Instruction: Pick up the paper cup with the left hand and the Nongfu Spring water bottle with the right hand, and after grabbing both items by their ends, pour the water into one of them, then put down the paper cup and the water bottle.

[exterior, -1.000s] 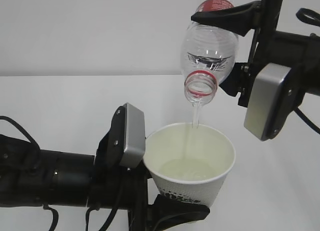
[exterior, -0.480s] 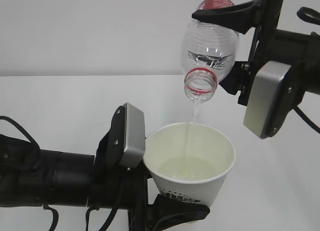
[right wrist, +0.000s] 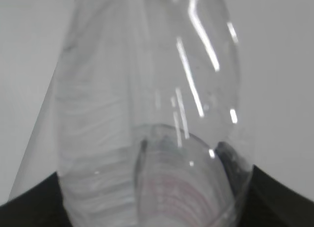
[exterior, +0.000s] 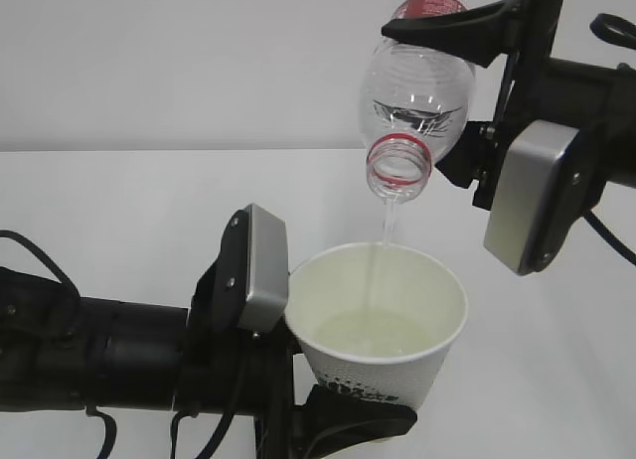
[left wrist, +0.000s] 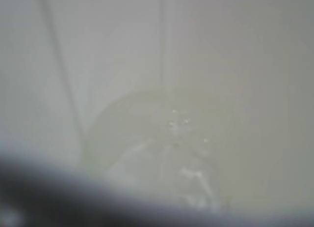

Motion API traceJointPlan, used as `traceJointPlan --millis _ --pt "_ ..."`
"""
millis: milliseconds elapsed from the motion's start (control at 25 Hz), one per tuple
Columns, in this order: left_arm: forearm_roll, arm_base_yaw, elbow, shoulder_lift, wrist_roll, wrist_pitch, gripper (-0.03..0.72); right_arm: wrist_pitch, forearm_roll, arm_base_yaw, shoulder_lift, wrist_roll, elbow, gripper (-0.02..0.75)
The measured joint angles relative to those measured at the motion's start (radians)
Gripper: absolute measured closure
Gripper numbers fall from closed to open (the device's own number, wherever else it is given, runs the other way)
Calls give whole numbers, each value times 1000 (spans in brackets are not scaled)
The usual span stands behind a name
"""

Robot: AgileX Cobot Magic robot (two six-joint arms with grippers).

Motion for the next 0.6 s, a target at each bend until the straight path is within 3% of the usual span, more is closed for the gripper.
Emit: traceJointPlan --millis 600 --pt "-4 0 0 0 0 0 211 0 0 0 0 0 0 220"
